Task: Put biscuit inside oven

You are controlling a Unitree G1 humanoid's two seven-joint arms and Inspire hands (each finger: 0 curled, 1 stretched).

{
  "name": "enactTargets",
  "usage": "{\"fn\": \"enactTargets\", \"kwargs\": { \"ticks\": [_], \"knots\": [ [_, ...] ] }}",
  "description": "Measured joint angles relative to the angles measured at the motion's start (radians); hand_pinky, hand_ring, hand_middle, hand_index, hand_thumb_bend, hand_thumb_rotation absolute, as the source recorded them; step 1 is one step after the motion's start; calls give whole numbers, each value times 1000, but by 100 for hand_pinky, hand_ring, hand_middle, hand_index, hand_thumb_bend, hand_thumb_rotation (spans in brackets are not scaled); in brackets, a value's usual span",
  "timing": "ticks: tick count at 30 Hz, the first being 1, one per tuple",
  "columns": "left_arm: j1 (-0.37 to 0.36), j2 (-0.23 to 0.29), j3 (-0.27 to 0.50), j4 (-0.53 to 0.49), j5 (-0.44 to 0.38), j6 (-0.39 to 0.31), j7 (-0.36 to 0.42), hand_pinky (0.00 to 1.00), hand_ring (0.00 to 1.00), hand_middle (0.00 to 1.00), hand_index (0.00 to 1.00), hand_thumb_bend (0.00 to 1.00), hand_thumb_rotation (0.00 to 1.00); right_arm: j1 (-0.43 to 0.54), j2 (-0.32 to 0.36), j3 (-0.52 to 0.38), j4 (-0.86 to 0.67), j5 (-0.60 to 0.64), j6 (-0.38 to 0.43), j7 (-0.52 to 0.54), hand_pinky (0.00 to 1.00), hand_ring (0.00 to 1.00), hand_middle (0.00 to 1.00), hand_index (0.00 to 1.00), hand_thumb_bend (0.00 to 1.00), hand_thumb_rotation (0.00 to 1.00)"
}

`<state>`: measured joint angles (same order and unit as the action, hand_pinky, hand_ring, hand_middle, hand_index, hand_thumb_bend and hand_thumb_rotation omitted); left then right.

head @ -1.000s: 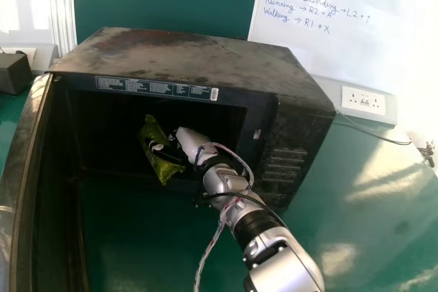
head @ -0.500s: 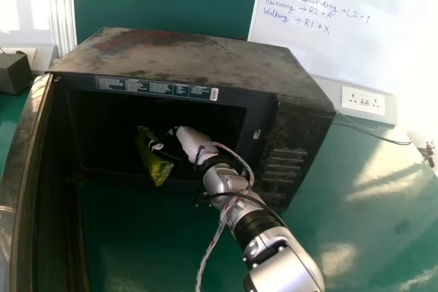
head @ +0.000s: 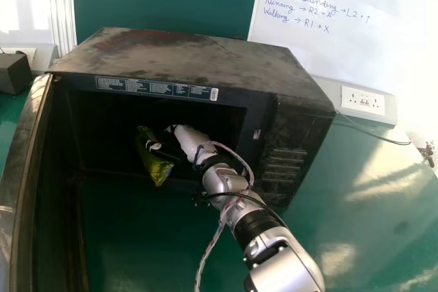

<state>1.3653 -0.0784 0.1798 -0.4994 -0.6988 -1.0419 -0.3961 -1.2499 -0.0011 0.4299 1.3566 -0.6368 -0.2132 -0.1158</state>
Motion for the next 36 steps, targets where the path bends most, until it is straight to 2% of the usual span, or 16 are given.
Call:
{"fn": "enactTargets", "kwargs": {
  "ticks": [1, 3, 5, 7, 9, 12, 13, 15, 20, 26, 29, 31, 33, 35, 36],
  "knots": [
    [0, 0, 1, 0, 0, 1, 0, 88, 68, 68, 86, 74, 70, 3, -1, 0, -2, 3, -7, 0, 20, 75, 81, 76, 86, 21],
    [0, 0, 1, 0, -1, 4, 0, 83, 59, 55, 86, 74, 70, 10, -4, -1, -5, 7, -24, -1, 20, 75, 81, 76, 85, 21],
    [0, 0, 2, -1, -1, 9, 0, 84, 59, 52, 86, 74, 69, 17, -11, -2, -7, 12, -42, -10, 20, 75, 81, 75, 86, 21],
    [0, 1, 2, -2, -1, 15, 0, 86, 68, 69, 87, 74, 70, 26, -19, -7, -11, 21, -68, -19, 19, 76, 81, 75, 86, 21],
    [0, 1, 2, -4, -1, 17, -1, 86, 72, 76, 86, 74, 70, 40, -32, -13, -20, 32, -95, -19, 19, 75, 81, 76, 86, 22],
    [0, 1, 12, -4, 5, 17, -1, 92, 76, 81, 87, 74, 71, 69, -49, -26, -42, 53, -129, -17, 19, 74, 81, 76, 85, 24],
    [0, 1, 15, -4, 8, 17, -1, 90, 76, 81, 87, 74, 72, 78, -53, -31, -48, 59, -139, -17, 19, 74, 81, 77, 85, 24],
    [0, 1, 18, -4, 8, 17, -1, 77, 77, 82, 86, 76, 72, 99, -67, -35, -63, 69, -162, -14, 19, 73, 81, 77, 86, 24],
    [-1, 1, 23, -5, 7, 24, -1, 67, 76, 80, 85, 77, 72, 151, -96, -45, -108, 94, -203, -1, 18, 73, 80, 75, 87, 23],
    [-1, 1, 26, -8, 7, 38, -1, 82, 76, 80, 86, 75, 68, 223, -129, -68, -177, 131, -255, 30, 17, 72, 80, 75, 88, 25],
    [-2, 0, 28, -8, 8, 38, -1, 72, 79, 81, 86, 76, 69, 263, -142, -79, -232, 151, -267, 57, 17, 72, 80, 75, 87, 25],
    [-4, 0, 29, -8, 8, 38, -3, 70, 77, 81, 86, 75, 67, 292, -153, -86, -272, 162, -274, 69, 17, 72, 80, 76, 86, 26],
    [-4, 0, 30, -8, 8, 38, -8, 73, 73, 79, 86, 74, 67, 321, -162, -92, -304, 170, -285, 76, 17, 72, 80, 76, 87, 26],
    [-4, 0, 30, -8, 8, 39, -8, 81, 73, 79, 87, 73, 68, 350, -171, -96, -340, 181, -292, 86, 17, 72, 80, 76, 87, 26],
    [-4, 0, 30, -8, 8, 39, -8, 81, 74, 80, 87, 73, 68, 365, -177, -99, -360, 187, -294, 95, 17, 72, 80, 76, 87, 26]
  ]
}}
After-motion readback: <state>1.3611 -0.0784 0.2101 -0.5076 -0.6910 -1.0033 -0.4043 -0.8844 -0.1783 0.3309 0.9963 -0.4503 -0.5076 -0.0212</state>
